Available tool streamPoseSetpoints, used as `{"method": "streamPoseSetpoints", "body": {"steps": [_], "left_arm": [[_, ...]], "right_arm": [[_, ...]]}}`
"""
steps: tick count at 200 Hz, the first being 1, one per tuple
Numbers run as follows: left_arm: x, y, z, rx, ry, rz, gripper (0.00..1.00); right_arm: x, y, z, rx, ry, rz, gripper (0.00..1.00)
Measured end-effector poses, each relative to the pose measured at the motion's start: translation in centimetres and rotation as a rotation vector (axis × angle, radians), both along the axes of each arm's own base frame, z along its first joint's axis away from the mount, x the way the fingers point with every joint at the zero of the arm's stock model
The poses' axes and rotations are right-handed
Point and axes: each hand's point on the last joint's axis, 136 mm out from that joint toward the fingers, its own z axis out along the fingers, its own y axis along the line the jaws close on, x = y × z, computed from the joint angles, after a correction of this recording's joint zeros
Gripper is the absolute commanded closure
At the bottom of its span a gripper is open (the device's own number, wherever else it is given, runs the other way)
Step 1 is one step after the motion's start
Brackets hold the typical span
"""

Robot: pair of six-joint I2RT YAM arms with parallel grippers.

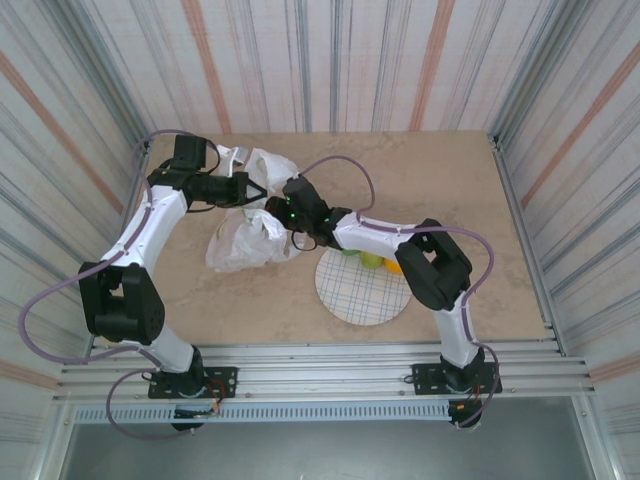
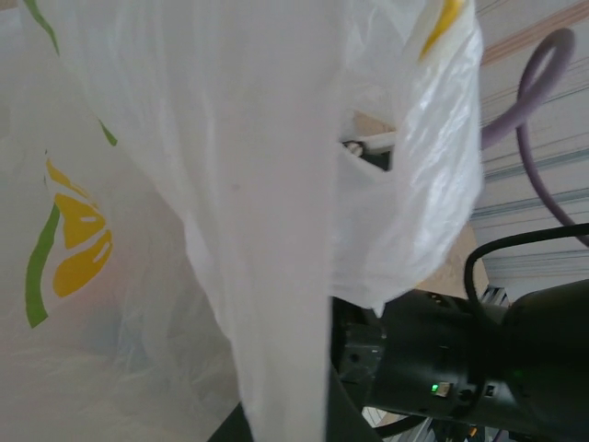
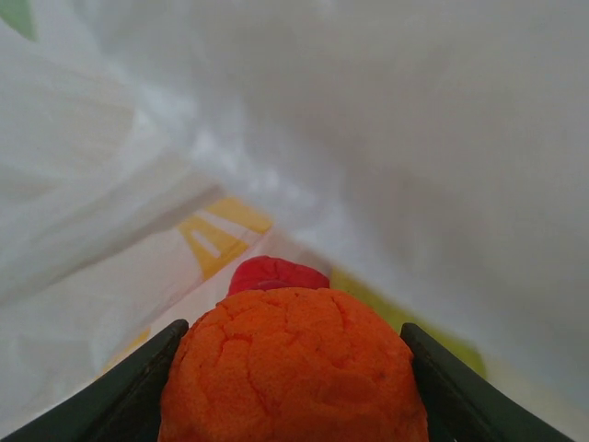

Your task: Place the fruits into the plastic bag

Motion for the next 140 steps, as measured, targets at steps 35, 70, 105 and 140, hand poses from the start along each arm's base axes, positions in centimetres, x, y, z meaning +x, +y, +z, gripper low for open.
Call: {"method": "streamPoseSetpoints", "body": {"steps": [35,70,105,140], "left_arm": [[0.0,0.0,0.0,-0.001,0.0,0.0,1.0],[0.2,-0.1,0.3,-0.006,-0.018,-0.002,1.0],[0.3,-0.1,0.4,-0.01,-0.025,-0.004,1.0],[0.3,-0.2,0.4,-0.012,-0.023,-0.006,1.0]], "right_arm": [[0.0,0.6,0.0,0.046,0.035,-0.027,0.28],[0.5,0.8,0.9,0.084,0.048,-0.049,0.22],[0.9,0.5,0.9,0.089,0.053,-0.052,0.19],[0.4,0.0,1.1,0.065,0.039,-0.036,0.21]]}}
